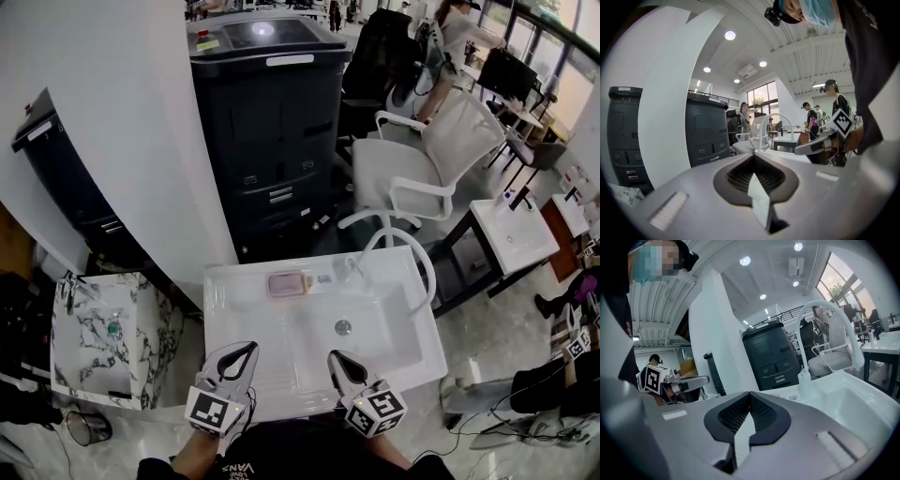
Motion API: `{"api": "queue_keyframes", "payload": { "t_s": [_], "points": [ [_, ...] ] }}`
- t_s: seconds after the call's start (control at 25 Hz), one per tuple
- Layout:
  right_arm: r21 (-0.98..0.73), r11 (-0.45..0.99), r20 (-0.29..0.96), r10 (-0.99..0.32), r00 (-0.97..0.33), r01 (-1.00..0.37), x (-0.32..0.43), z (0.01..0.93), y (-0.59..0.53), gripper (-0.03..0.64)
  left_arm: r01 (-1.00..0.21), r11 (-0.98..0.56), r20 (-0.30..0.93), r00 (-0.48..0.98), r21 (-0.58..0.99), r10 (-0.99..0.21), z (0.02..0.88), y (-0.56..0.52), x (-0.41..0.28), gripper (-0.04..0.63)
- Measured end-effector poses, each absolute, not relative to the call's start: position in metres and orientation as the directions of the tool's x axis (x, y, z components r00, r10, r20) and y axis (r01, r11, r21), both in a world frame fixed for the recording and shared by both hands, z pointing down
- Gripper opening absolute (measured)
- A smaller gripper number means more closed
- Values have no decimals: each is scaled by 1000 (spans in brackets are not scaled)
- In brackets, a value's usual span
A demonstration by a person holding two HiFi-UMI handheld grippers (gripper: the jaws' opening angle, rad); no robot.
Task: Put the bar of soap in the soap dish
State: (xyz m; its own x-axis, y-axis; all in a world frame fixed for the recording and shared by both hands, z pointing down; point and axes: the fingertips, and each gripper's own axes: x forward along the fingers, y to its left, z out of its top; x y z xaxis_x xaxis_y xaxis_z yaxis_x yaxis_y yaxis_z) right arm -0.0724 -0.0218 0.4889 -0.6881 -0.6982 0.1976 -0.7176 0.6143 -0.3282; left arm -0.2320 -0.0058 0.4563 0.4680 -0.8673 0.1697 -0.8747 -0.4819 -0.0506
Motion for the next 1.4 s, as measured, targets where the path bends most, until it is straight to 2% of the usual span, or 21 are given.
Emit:
{"api": "queue_keyframes", "payload": {
  "t_s": [0.24, 0.64, 0.84, 1.4],
  "points": [
    [-290, 605, 209, -716, -666, -741, -69, 490, -16, -5, -887, -462, 163, 455, -7, -876, 454, 10, -233, 52],
    [-211, 603, 203, -743, -638, -769, -64, 486, -16, -5, -895, -442, 103, 435, -60, -895, 472, 19, -244, 52],
    [-204, 601, 194, -749, -634, -772, -62, 485, -17, -5, -900, -435, 134, 433, 16, -891, 464, 22, -237, 52],
    [-201, 597, 183, -756, -628, -777, -60, 485, -14, -5, -900, -435, 125, 428, -34, -895, 478, 24, -241, 52]
  ]
}}
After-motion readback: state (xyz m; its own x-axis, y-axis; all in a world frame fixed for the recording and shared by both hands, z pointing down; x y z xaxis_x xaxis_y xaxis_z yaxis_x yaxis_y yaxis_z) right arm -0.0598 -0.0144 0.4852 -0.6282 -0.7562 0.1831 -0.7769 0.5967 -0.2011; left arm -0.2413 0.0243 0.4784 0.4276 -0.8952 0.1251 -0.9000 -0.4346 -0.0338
